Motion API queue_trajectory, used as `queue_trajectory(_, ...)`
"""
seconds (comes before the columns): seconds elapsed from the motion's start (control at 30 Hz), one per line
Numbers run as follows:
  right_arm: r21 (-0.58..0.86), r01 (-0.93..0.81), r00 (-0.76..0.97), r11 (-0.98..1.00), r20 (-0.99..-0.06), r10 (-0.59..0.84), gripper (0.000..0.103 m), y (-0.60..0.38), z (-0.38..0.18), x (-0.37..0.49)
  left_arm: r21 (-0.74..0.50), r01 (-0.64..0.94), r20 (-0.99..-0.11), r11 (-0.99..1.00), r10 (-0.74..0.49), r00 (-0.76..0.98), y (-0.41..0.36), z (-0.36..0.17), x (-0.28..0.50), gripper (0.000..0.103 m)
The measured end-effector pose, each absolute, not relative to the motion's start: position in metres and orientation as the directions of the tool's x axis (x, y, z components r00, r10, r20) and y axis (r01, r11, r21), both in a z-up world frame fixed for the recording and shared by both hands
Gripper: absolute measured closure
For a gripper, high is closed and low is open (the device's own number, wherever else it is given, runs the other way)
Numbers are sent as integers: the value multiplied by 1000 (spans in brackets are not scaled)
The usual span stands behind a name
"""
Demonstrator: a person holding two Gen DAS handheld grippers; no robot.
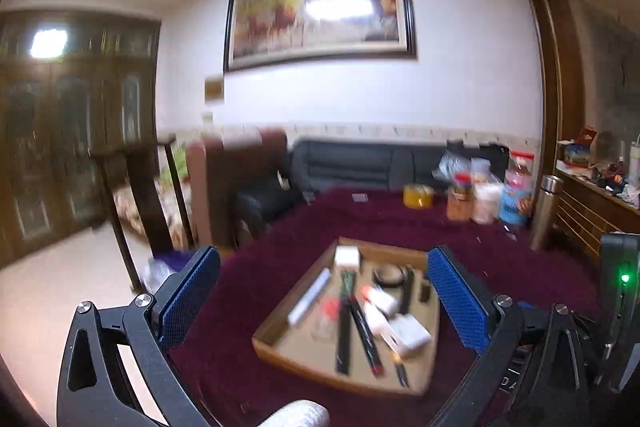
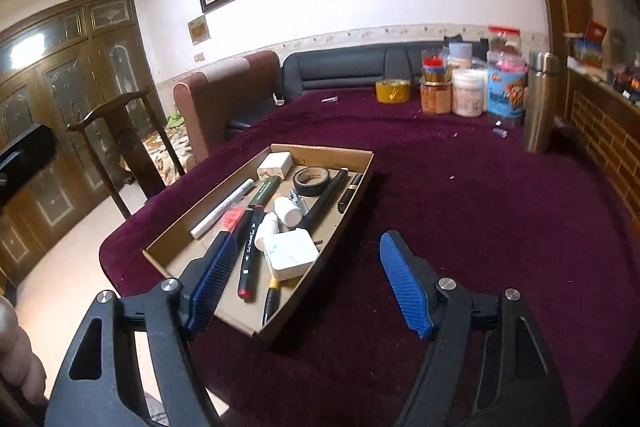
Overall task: Organize rigid objects
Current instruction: 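Withdraw both grippers up and away from the tray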
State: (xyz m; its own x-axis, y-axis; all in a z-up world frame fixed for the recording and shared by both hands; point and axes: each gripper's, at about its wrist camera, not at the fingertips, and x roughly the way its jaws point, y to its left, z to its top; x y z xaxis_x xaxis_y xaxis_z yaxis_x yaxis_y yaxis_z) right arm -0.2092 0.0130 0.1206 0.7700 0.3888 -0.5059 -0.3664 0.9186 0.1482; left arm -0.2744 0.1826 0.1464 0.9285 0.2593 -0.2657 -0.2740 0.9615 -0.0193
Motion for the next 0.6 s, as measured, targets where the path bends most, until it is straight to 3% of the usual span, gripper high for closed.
queue_trajectory(0.03, 141, -363, 776, 921, -502, 383, 21, 13, 122, -213, -27, -279, -269, 960, 262, 927, 183, 147, -277, 1)
queue_trajectory(0.23, 110, -368, 771, 923, -519, 369, 21, 20, 114, -214, -44, -354, -287, 934, 328, 900, 189, 147, -275, 1)
queue_trajectory(0.6, 75, -395, 723, 916, -589, 360, 21, 41, 91, -214, -15, -409, -474, 913, 353, 806, 201, 106, -249, 1)
